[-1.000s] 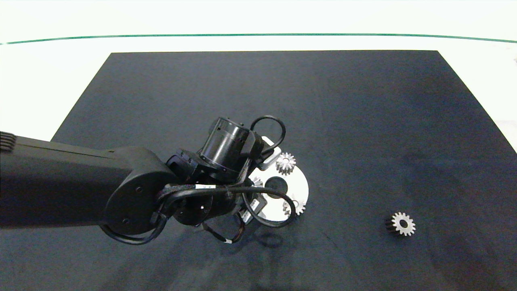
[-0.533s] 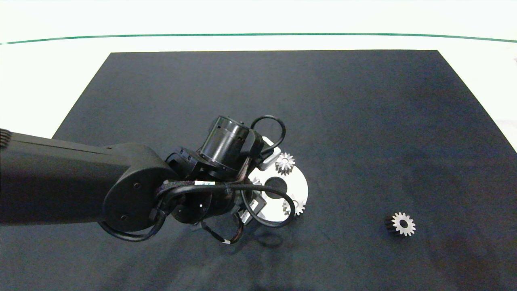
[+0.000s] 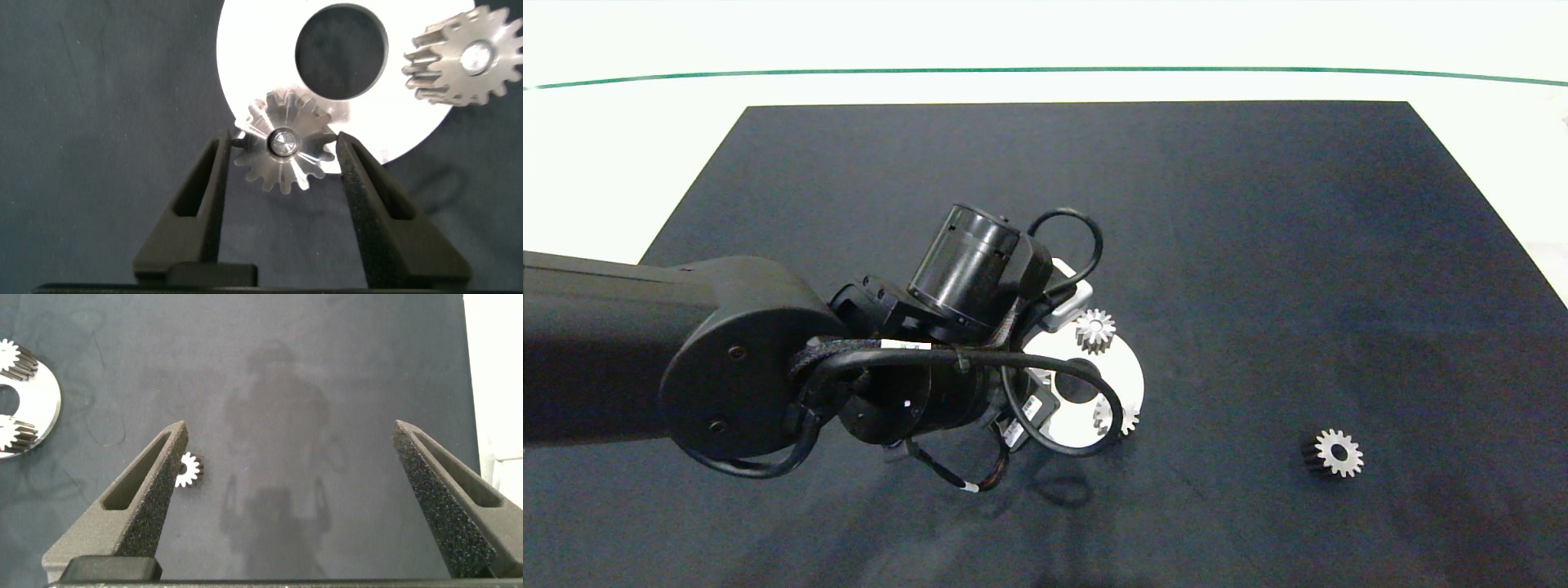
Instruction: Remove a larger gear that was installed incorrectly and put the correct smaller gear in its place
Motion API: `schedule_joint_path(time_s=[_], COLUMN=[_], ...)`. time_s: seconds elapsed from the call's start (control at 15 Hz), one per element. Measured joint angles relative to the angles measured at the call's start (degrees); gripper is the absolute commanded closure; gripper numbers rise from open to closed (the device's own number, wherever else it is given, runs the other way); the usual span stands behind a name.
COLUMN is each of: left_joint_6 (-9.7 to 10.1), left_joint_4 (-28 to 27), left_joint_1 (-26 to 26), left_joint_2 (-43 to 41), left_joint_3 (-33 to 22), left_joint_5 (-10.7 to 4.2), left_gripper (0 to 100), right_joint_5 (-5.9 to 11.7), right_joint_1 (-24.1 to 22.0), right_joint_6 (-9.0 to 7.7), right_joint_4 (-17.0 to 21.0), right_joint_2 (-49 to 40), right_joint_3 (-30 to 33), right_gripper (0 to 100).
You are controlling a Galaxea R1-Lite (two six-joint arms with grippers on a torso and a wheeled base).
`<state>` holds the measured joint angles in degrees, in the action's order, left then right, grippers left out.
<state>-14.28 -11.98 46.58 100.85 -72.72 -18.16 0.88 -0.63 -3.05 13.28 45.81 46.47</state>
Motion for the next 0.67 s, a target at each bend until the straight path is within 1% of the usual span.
schedule_joint_path(time_s=[0.27,0.67], left_joint_6=[0.66,0.72], left_joint_4=[0.0,-0.1], left_joint_1=[0.3,0.4], left_joint_2=[-0.2,-0.3], left_joint_3=[0.1,-0.2], left_joint_5=[0.09,0.06], left_gripper=[78,78], right_joint_5=[0.05,0.06], right_joint_1=[0.0,0.0], right_joint_6=[0.00,0.02], right_joint_4=[0.0,0.0], right_joint_2=[0.0,-0.1], right_joint_3=[0.2,0.2], right_gripper=[0,0])
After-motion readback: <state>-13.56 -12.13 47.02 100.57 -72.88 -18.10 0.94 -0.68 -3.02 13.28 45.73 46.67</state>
